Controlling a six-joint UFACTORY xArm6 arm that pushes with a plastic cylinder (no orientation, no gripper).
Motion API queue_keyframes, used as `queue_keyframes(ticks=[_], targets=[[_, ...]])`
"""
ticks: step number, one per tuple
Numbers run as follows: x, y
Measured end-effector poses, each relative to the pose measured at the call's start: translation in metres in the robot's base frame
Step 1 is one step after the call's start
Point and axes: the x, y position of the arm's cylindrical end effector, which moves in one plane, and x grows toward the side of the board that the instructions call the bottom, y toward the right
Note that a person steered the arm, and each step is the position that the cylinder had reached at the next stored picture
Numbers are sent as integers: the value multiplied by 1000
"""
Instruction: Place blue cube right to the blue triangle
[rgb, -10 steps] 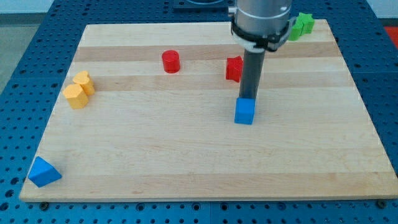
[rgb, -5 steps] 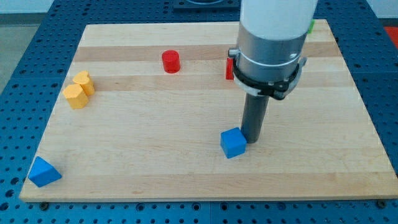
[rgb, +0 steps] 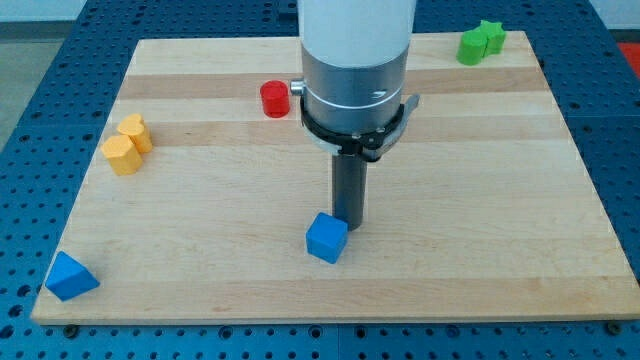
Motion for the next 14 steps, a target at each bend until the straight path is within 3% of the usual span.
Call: queue_keyframes(ticks=[3,6,9,14], targets=[[46,13],[19,-68],[54,-83],[67,-179]])
